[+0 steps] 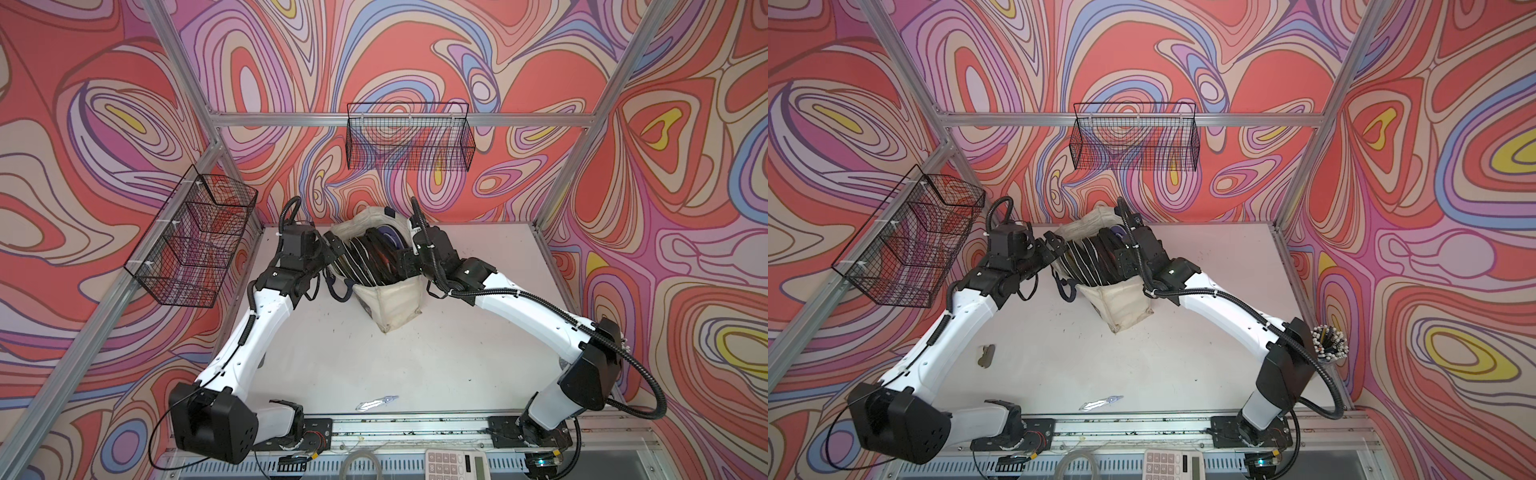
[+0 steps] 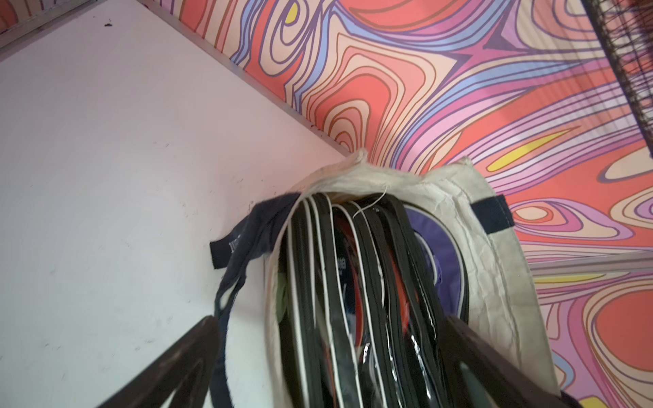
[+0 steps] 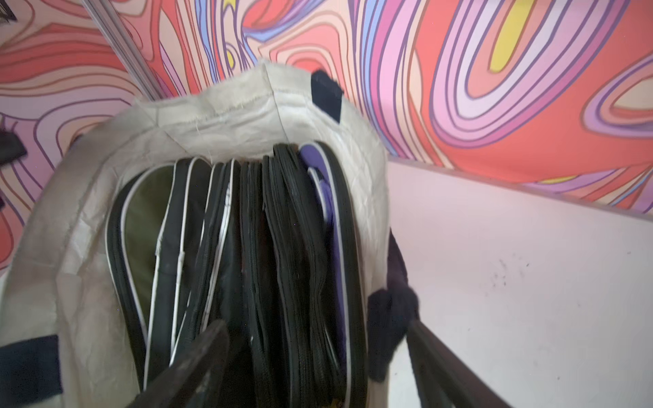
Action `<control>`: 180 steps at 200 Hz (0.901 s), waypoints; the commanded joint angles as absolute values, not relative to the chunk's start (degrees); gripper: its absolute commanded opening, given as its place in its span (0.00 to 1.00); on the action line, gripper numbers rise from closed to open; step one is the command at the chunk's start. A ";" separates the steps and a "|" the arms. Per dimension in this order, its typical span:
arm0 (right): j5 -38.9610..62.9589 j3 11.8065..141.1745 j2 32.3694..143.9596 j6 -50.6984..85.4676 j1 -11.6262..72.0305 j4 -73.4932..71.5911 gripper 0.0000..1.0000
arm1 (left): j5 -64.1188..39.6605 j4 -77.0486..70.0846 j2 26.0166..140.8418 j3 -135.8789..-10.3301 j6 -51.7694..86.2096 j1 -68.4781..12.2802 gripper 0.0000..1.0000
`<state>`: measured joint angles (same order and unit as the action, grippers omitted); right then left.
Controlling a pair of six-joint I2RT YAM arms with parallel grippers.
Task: Remove the ping pong set from the canvas bag
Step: Adjust the canvas bag at the center of the board.
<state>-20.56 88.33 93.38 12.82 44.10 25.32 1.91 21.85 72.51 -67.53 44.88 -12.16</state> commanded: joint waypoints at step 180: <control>-14.05 121.28 121.73 11.32 39.90 39.96 0.74 | 0.53 22.06 65.96 -53.79 47.57 -16.35 0.00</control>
